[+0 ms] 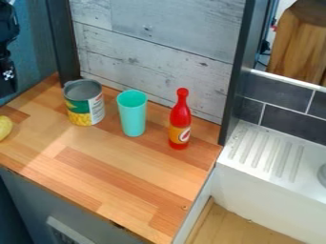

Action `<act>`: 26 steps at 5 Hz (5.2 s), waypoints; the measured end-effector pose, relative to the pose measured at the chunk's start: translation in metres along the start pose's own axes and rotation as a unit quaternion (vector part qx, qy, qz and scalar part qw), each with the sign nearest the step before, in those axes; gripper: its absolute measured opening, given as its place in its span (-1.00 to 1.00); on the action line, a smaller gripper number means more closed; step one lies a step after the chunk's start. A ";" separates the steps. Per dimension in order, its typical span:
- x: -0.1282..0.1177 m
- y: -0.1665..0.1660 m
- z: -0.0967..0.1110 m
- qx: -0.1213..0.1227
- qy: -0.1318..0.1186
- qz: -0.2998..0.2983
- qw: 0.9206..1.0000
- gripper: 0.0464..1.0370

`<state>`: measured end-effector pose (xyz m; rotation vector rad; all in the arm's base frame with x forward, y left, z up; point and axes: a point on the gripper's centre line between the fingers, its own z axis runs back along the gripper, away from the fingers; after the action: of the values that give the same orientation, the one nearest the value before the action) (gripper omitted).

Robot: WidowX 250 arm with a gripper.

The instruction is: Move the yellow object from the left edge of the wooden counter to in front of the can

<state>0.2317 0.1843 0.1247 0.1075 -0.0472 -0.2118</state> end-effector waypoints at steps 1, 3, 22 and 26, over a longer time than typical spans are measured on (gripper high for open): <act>-0.001 -0.002 -0.009 -0.012 0.009 0.000 1.000 0.92; -0.007 0.024 -0.030 0.000 -0.020 0.031 0.999 0.92; 0.003 -0.105 -0.075 -0.103 0.081 -0.037 0.991 0.31; 0.041 -0.091 -0.104 -0.114 0.058 -0.025 0.992 0.31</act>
<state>0.2590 0.0977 0.0124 -0.1061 0.0945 -0.2594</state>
